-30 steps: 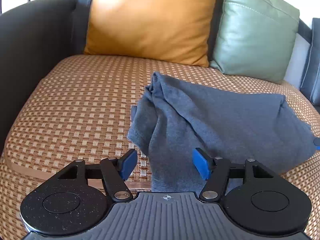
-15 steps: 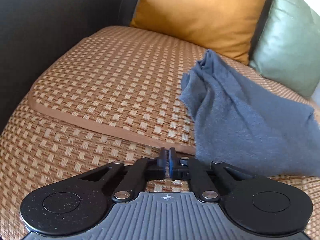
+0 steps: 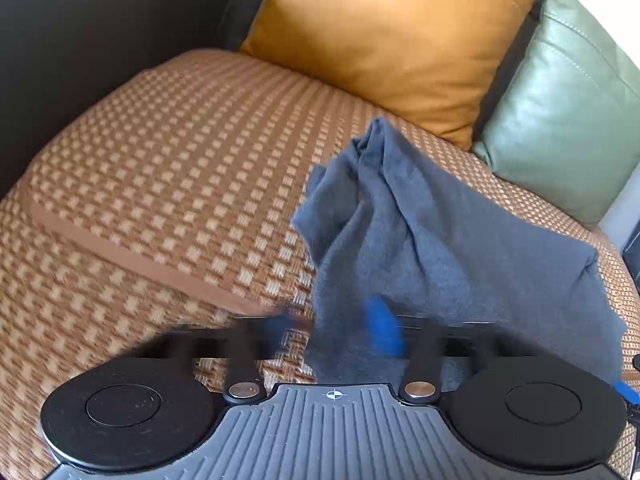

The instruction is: Fold clothes

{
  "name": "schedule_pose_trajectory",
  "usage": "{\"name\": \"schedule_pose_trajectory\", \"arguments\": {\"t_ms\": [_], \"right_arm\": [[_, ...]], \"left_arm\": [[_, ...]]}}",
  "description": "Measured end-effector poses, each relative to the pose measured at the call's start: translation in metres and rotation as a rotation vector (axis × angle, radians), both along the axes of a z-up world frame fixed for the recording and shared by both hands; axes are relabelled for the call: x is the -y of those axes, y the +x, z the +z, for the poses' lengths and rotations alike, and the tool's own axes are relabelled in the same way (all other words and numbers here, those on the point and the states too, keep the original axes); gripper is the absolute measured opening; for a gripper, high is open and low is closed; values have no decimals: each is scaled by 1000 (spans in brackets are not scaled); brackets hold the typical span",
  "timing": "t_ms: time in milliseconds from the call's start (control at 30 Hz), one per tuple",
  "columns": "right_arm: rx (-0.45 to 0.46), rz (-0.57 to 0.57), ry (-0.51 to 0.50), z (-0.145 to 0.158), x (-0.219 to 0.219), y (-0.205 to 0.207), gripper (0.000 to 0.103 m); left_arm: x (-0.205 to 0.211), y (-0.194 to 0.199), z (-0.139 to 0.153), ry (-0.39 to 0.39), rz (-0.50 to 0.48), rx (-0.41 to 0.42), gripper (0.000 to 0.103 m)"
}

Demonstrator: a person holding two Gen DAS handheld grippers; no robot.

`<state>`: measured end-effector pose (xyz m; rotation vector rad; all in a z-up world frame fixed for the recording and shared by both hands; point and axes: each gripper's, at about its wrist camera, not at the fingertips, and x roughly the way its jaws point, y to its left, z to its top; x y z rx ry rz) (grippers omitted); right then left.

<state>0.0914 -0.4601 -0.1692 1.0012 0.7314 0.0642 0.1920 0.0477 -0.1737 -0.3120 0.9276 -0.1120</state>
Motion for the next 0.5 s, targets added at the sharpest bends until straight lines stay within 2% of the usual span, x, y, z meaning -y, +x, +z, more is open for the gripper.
{"name": "schedule_pose_trajectory", "arguments": {"t_ms": [33,100,133,233,267,300,333,467,500], "right_arm": [[-5,-7,7,-1,1,0,54],[-15,-21,22,-4,2,-1,44],[-20,-28,29,-5,2,-2,44],[-35,-49,51,-9,4,-3,46],[-35,-49,68,-10,3,-4,47],[-35,-49,85,-12,2,-5,49],[-35,-49,102,-14,1,-6,52],[-34,-47,172,-21,-4,-11,57],[-34,-47,189,-22,-5,-13,58]], "left_arm": [[-1,-3,0,-11,5,8,0],[-4,-13,4,18,32,47,0],[-5,-17,5,33,44,63,0],[-6,-19,-3,65,37,32,0],[-6,-20,-5,75,34,22,3],[-7,-21,-6,84,34,16,20],[-7,-24,4,79,44,38,32],[-9,-39,43,59,83,125,37],[-4,-41,52,38,66,144,37]]}}
